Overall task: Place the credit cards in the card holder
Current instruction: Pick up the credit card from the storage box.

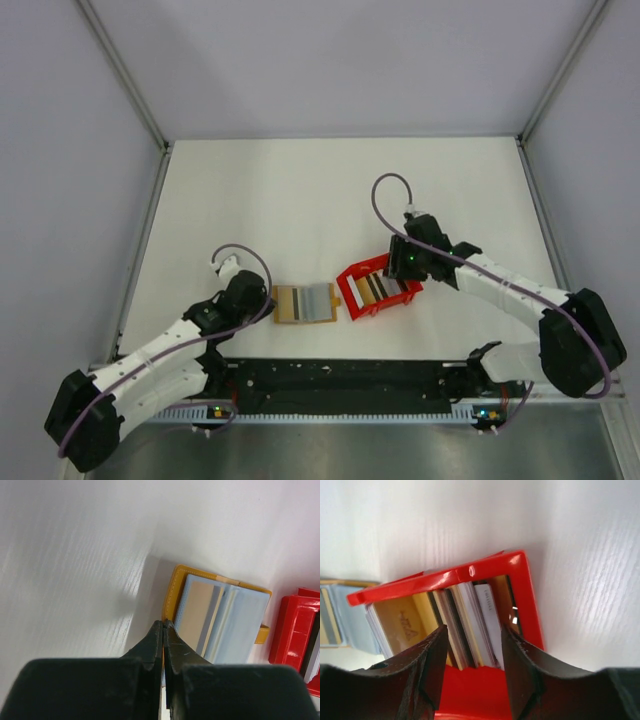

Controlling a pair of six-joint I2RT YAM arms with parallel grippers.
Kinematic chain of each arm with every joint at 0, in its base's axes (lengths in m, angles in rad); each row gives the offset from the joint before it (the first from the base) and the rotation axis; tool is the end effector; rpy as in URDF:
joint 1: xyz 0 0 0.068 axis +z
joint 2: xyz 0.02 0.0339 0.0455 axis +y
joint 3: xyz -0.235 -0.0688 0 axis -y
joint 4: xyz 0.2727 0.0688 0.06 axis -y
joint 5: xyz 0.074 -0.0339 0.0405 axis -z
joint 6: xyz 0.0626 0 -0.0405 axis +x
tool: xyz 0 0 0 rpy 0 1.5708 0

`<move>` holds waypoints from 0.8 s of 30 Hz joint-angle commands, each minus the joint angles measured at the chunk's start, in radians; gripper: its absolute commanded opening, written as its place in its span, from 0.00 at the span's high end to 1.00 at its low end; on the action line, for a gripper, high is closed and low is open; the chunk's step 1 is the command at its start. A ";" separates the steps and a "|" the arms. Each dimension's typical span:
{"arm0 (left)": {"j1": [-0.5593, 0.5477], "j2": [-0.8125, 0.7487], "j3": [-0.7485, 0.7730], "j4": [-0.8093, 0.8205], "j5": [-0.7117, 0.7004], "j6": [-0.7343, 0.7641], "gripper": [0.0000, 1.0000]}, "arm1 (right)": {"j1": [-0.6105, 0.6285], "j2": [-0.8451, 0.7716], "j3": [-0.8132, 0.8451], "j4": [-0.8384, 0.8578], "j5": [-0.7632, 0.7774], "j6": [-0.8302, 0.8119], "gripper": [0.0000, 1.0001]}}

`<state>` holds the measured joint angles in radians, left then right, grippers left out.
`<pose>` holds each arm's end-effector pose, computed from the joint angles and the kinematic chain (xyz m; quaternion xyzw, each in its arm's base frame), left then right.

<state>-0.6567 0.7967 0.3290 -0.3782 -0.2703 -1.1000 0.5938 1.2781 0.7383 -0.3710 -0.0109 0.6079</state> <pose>0.1807 -0.1182 0.1116 -0.2503 0.8933 -0.1900 0.3213 0.2488 0.1688 0.1419 0.0049 0.9460 0.1874 0.2644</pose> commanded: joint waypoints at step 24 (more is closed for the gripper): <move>0.000 0.053 0.059 0.028 -0.021 0.012 1.00 | -0.235 -0.022 0.061 0.038 -0.232 -0.162 0.50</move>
<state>-0.6567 0.8364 0.3489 -0.3763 -0.2787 -1.0977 0.3641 1.2839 0.7994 -0.3592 -0.1513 0.4377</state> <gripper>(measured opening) 0.008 0.493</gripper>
